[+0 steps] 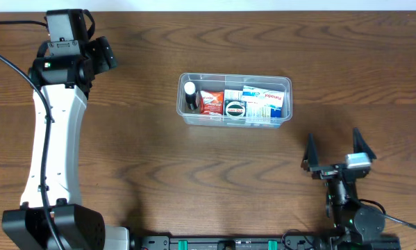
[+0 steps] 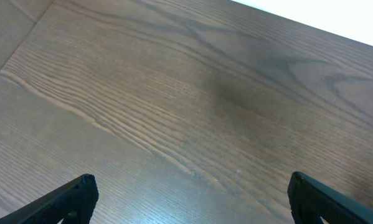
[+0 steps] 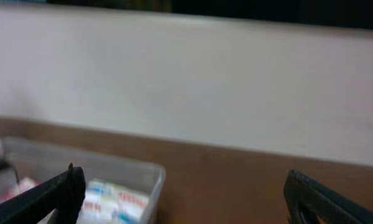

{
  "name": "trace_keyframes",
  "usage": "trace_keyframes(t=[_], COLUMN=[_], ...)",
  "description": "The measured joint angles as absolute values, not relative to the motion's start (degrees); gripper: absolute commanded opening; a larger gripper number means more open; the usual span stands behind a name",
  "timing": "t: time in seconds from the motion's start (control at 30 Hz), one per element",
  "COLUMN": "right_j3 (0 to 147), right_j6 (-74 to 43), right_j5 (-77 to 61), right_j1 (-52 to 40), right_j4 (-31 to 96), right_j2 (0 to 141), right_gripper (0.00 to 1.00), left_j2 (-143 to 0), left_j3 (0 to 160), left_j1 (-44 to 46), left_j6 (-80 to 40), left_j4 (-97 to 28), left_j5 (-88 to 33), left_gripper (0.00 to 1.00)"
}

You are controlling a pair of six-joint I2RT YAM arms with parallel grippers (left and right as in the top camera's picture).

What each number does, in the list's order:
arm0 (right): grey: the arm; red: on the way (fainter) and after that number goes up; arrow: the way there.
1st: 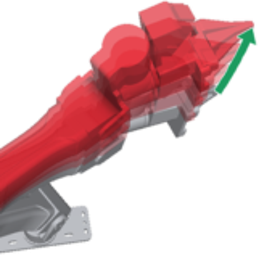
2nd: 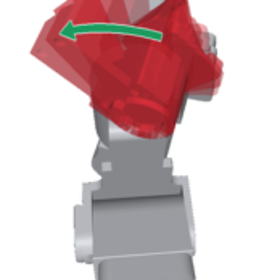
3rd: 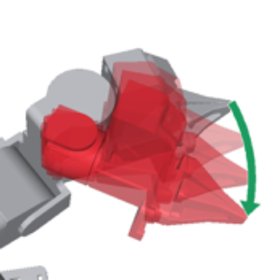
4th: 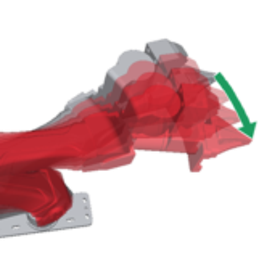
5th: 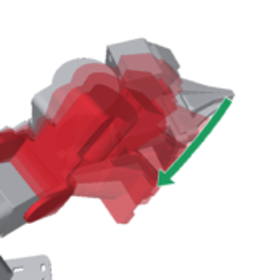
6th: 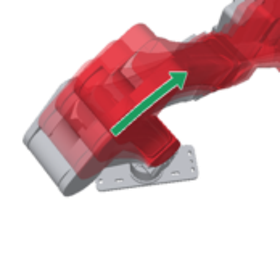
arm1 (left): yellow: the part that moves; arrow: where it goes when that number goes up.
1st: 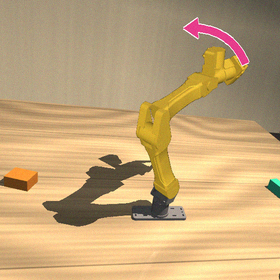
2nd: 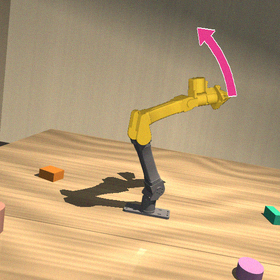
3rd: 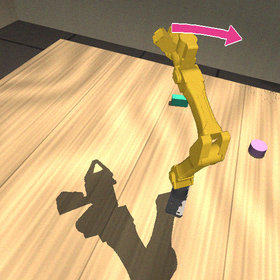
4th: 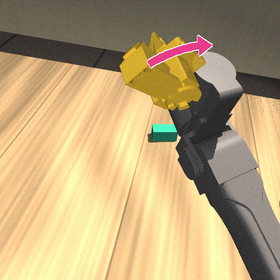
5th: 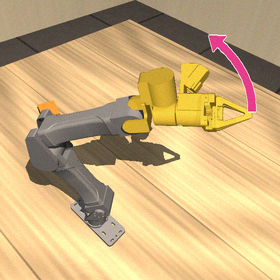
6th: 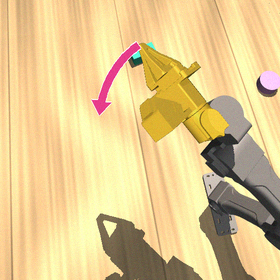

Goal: Pack container

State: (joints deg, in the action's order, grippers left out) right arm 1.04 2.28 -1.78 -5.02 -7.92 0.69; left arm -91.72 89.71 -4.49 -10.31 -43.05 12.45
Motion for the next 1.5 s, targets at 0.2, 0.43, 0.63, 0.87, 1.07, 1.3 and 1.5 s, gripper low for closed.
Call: trace_keyframes(t=[0.2,0.43,0.63,0.87,1.07,1.3,1.5], right_j3=[0.4,0.4,0.4,0.4,0.4,0.4,0.4], right_j6=[3.9,4.7,4.9,4.9,4.9,4.9,4.9], right_j5=[-2.2,-1.6,-1.5,-1.5,-1.5,-1.5,-1.5], right_j1=[-4.9,-4.9,-4.9,-4.9,-4.9,-4.9,-4.9], right_j4=[-3.9,2.2,3.9,3.9,3.9,3.9,3.9], right_j2=[0.7,0.7,0.7,0.7,0.7,0.7,0.7], right_gripper=[0.99,0.99,0.99,0.99,0.99,0.99,0.99], left_j2=[-91.7,-91.7,-91.7,-91.7,-91.7,-91.7,-91.7], left_j3=[89.7,89.7,89.7,89.7,89.7,89.7,89.7], left_j1=[-4.5,-4.5,-4.5,-4.5,-4.5,-4.5,-4.5], left_j6=[-10.3,-10.3,-10.3,-10.3,-10.3,-10.3,-10.3], left_j4=[-43.0,-43.0,-43.0,-43.0,-43.0,-43.0,-43.0], left_j5=[12.4,12.4,12.4,12.4,12.4,12.4,12.4], left_gripper=[0.98,0.98,0.98,0.98,0.98,0.98,0.98])
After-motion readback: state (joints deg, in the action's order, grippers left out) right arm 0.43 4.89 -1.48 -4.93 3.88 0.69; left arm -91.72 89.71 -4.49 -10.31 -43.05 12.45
